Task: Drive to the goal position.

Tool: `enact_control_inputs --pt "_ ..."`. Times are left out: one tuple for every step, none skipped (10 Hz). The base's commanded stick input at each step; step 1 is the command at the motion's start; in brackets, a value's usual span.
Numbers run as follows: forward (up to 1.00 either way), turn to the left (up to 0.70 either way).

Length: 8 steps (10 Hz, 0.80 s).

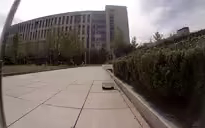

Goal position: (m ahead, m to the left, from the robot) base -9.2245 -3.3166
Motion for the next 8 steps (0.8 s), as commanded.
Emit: enact_control_inputs --pt "0.00 0.05" --pt "0.00 0.33" --pt "0.00 0.45" --pt "0.00 0.45" --pt "0.00 0.45" --pt "0.00 0.45" --pt "0.00 0.45" --pt "0.00 0.45"
